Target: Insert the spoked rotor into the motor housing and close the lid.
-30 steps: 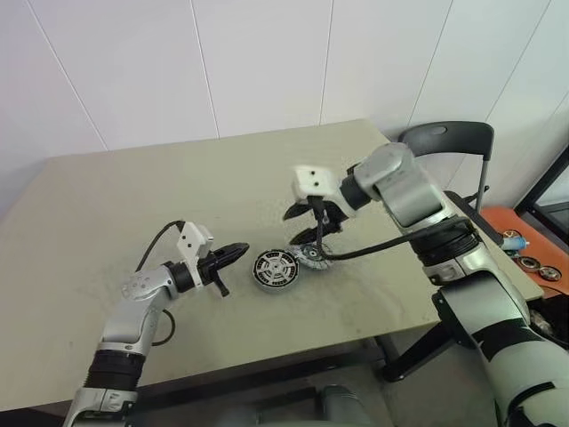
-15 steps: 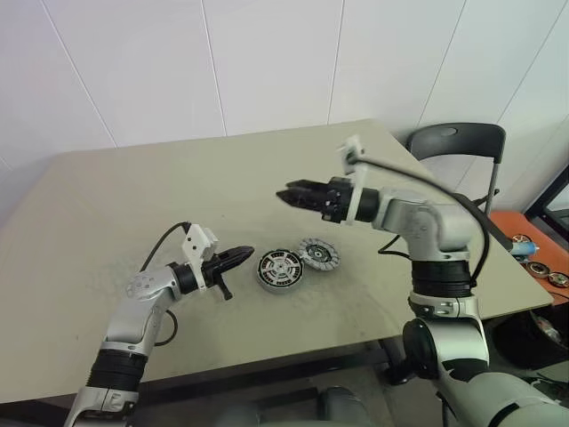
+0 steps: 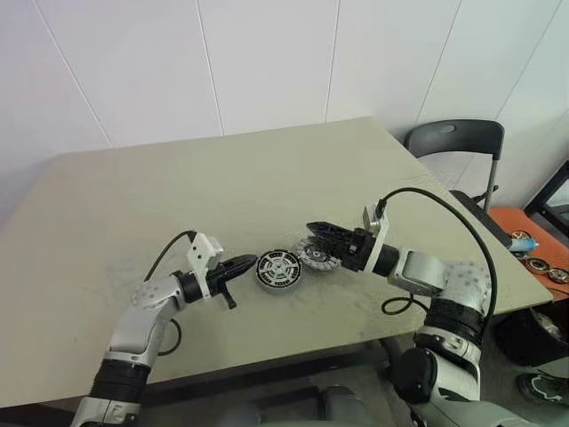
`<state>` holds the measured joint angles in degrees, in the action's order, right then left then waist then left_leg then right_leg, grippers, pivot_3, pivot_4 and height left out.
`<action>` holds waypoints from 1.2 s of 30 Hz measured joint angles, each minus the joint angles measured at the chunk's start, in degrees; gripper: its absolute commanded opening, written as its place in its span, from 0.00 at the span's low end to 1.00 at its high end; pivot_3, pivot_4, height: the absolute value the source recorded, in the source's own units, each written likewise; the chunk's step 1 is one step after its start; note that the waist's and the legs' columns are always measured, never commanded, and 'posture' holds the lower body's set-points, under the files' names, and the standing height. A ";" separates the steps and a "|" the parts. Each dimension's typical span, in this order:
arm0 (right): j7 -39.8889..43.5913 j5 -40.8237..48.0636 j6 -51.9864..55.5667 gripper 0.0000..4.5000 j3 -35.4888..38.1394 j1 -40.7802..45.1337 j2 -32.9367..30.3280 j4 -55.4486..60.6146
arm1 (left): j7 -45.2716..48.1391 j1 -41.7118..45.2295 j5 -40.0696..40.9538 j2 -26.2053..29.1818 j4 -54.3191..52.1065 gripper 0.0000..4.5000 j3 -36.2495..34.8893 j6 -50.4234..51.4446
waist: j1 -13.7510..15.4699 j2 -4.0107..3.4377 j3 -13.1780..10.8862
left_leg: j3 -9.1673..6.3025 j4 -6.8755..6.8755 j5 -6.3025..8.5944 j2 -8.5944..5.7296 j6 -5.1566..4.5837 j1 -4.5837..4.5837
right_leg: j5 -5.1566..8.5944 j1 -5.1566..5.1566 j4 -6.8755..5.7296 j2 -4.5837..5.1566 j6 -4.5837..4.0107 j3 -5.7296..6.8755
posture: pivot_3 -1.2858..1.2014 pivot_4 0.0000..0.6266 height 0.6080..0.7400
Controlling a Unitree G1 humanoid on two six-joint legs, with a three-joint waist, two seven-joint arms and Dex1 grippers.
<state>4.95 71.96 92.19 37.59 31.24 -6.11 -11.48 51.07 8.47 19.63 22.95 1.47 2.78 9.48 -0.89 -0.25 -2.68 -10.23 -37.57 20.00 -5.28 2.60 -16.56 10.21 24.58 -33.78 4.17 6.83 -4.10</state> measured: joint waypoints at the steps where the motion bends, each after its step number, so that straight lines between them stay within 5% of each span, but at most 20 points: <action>1: -3.23 4.32 0.02 0.64 -0.65 -1.05 -0.70 -0.08 | -0.06 -0.23 -0.01 0.00 -0.24 0.00 0.05 -0.01 | -0.05 0.00 0.00 | 0.01 0.04 0.00 0.04 0.00 0.04 | 0.00 -0.04 0.06 -0.04 0.00 0.00 | 0.52 0.00 1.00; 7: -20.53 29.57 -5.85 0.64 -11.78 -11.68 -6.66 0.41 | -0.34 -1.28 -0.27 -0.04 -0.75 0.00 0.51 -0.04 | 0.05 -0.05 0.04 | 0.04 0.36 0.01 0.16 -0.03 0.11 | 0.00 -0.15 0.46 -0.19 0.01 0.00 | 0.52 0.00 1.00; 11: -25.62 38.27 -12.74 0.64 -18.49 -17.91 -9.03 3.38 | -0.38 -1.39 -0.34 -0.01 -1.04 0.00 0.65 -0.06 | -0.14 -0.06 0.03 | 0.26 0.36 0.08 0.17 -0.16 0.06 | 0.00 -0.16 0.58 -0.21 0.02 -0.17 | 0.52 0.00 1.00; 28: -38.57 39.63 -31.73 0.64 -21.70 -22.50 -8.99 6.65 | -0.41 -2.09 -1.02 -0.01 -1.59 0.00 0.98 -0.47 | 0.14 -0.07 0.03 | 0.34 0.41 0.11 0.32 -0.20 0.07 | 0.02 -0.30 0.65 -0.44 0.02 -0.24 | 0.52 0.00 1.00; 36: -38.17 37.51 -38.67 0.64 -23.24 -19.96 -7.11 4.91 | -0.32 -2.00 -1.03 0.00 -1.59 0.00 0.97 -0.46 | -0.02 -0.08 0.02 | 0.40 0.42 0.11 0.33 -0.21 0.07 | 0.02 -0.30 0.64 -0.49 0.01 -0.30 | 0.52 0.00 1.00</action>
<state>-33.22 109.47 53.52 14.34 11.28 -13.22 -6.57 50.75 6.47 18.60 22.94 -0.12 3.75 9.02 -0.91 -0.33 -2.65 -9.83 -37.15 20.11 -4.95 2.39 -16.49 10.22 24.28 -33.14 3.68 6.84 -4.40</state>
